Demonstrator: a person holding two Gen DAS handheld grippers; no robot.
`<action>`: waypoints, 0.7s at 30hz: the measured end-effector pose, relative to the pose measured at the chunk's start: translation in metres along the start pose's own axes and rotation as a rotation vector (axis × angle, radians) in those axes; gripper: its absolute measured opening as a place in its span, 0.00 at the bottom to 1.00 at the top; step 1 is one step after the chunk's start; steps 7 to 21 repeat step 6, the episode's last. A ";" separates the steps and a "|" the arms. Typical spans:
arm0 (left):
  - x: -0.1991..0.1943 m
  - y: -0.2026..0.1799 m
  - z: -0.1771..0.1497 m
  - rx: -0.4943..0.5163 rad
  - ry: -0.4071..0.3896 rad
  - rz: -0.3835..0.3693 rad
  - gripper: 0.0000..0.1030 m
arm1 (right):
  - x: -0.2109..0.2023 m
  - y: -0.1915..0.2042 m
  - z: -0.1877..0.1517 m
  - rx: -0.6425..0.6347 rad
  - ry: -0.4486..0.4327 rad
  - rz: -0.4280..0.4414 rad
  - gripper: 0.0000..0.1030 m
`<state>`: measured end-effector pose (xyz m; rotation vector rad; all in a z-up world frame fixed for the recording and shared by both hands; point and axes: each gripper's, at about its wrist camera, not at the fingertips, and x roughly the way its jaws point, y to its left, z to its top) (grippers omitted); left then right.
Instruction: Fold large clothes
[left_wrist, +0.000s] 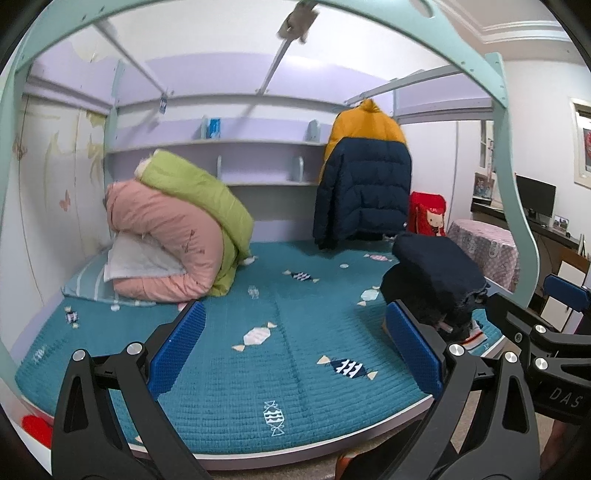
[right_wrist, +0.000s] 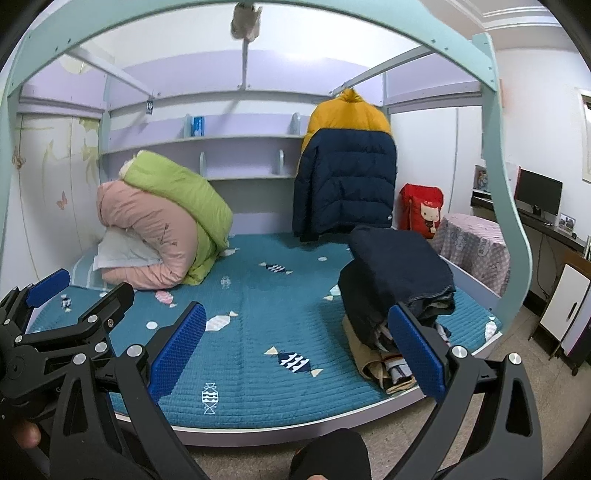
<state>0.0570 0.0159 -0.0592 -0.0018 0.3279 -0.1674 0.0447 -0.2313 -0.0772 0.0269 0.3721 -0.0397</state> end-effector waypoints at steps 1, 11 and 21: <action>0.006 0.005 -0.002 -0.007 0.010 0.006 0.95 | 0.006 0.004 0.000 -0.008 0.011 0.003 0.93; 0.050 0.059 -0.021 -0.087 0.098 0.069 0.95 | 0.060 0.047 -0.002 -0.069 0.091 0.062 0.93; 0.050 0.059 -0.021 -0.087 0.098 0.069 0.95 | 0.060 0.047 -0.002 -0.069 0.091 0.062 0.93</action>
